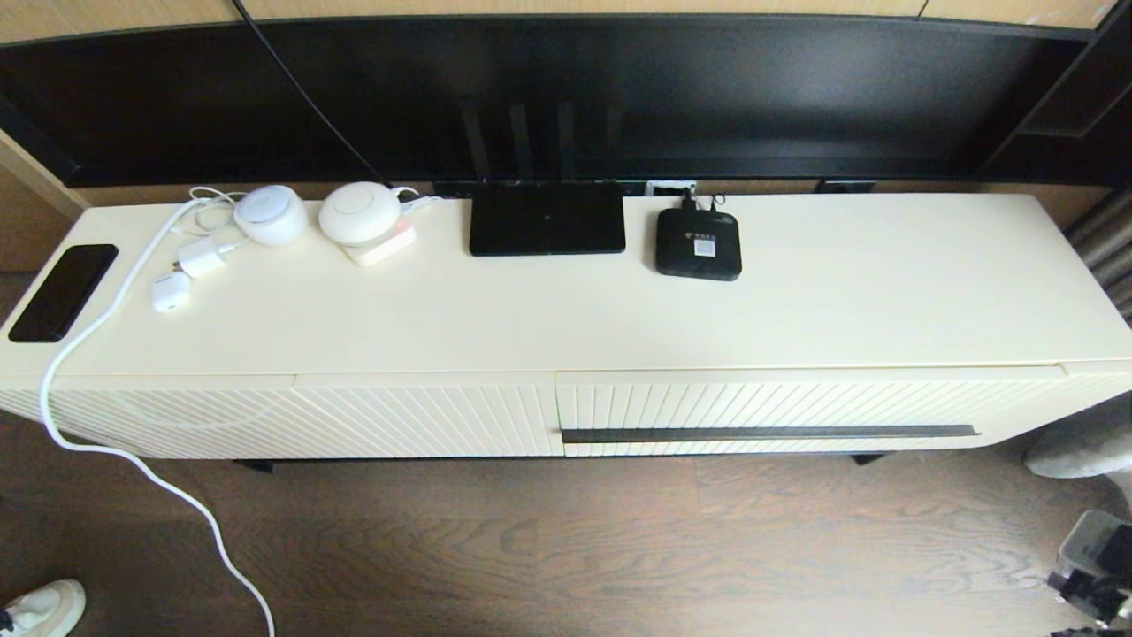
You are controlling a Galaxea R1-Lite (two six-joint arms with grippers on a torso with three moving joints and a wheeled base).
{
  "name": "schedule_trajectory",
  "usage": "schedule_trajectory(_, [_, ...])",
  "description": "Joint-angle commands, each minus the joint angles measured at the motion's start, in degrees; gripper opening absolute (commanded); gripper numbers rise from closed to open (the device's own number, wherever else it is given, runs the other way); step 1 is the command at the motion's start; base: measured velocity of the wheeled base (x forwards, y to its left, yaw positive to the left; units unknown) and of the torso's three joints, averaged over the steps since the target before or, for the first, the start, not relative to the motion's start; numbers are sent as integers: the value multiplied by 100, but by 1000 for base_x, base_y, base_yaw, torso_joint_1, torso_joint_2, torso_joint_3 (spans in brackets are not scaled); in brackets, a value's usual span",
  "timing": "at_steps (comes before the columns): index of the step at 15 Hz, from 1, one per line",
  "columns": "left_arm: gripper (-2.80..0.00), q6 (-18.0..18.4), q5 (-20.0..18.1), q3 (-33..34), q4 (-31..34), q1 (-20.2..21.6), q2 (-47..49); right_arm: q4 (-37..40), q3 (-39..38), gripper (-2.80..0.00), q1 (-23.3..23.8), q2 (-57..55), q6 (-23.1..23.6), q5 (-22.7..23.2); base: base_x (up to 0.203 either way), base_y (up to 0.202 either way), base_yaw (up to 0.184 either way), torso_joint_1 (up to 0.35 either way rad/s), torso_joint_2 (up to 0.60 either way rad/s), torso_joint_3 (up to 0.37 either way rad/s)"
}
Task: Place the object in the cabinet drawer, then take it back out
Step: Open the drawer
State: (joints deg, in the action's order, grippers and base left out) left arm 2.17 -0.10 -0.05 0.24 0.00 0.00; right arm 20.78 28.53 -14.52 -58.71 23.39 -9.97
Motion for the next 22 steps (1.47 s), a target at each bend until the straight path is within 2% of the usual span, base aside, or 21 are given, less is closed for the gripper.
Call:
schedule_trajectory(1, [-280,3,1,5,2,0,9,-1199,-396,-280,-89,-168,441,-87,0,0,0,0,0,0])
schedule_trajectory(3, [-280,3,1,-4,-4,0,3,-2157,-762,-280,-162,-582,1255,-136,0,0,0,0,0,0])
schedule_trajectory(5, [-280,3,1,2,2,0,4,-2709,-906,-280,-297,-946,1587,-130,0,0,0,0,0,0])
schedule_trajectory(9, [-280,3,1,-4,2,0,9,-4377,-1166,-280,-537,-1910,2232,-78,0,0,0,0,0,0])
schedule_trajectory(10, [-280,3,1,3,2,0,6,-4554,-1246,-280,-565,-2021,2585,59,0,0,0,0,0,0])
schedule_trajectory(12, [-280,3,1,-4,2,0,0,-4630,-1396,-280,-607,-2254,2999,313,0,0,0,0,0,0])
schedule_trajectory(15, [-280,3,1,5,2,0,0,-4871,-1395,-280,-754,-2737,3266,423,0,0,0,0,0,0])
schedule_trajectory(21, [-280,3,1,5,2,0,6,-5986,-1196,-280,-807,-4019,4085,774,0,0,0,0,0,0])
schedule_trajectory(22, [-280,3,1,5,2,0,0,-6205,-1135,0,-807,-4211,4157,837,0,0,0,0,0,0])
